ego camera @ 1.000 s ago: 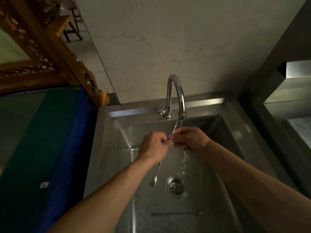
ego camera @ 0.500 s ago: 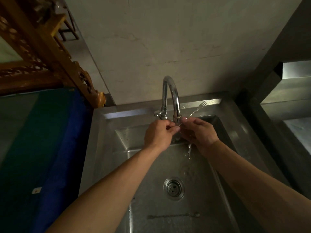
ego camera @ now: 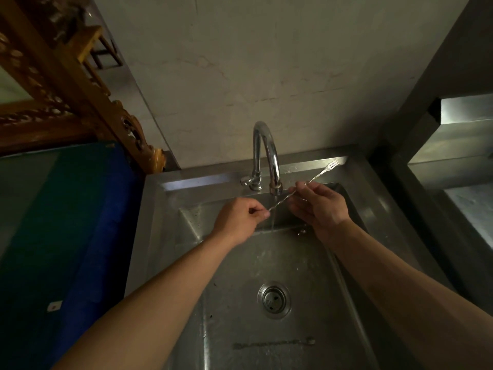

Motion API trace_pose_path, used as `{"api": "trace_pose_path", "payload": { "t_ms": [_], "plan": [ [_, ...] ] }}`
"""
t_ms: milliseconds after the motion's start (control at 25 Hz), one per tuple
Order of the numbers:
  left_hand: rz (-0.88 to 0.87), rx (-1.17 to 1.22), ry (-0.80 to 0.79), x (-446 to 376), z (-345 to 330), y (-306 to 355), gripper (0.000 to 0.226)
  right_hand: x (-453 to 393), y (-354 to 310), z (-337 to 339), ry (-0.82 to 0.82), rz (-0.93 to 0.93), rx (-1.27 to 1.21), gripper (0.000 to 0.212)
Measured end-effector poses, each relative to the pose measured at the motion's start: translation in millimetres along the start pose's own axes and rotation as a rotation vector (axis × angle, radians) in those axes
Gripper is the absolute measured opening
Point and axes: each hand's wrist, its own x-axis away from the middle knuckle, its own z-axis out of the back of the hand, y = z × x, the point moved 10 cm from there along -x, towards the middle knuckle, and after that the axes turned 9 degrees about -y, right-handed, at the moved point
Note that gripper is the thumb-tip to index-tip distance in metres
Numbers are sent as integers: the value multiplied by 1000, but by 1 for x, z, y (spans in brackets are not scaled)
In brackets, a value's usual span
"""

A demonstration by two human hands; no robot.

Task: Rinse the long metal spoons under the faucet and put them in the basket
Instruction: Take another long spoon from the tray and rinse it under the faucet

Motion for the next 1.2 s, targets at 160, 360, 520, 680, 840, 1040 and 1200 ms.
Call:
{"api": "trace_pose_path", "payload": {
  "t_ms": [160,360,520,680,840,1040,1200],
  "plan": [
    [-11,-56,116,-18,9,32,19,1,3,-9,-49,4,-11,6],
    [-59,-205,29,-5,10,15,15,-2,-8,6,47,43,-41,8],
    [-94,-286,72,6,15,12,15,-1,4,6,45,27,-16,7],
    [-88,-283,91,5,8,28,16,6,36,-27,-84,-11,12,13],
    [-16,-220,-31,21,12,1,20,5,46,-30,-75,-78,-28,6],
    [24,-136,-90,48,36,-40,15,-3,31,-10,36,-59,-105,11],
    [-2,-142,-83,52,33,-38,16,6,52,-29,12,-73,-136,2]
  ]
}}
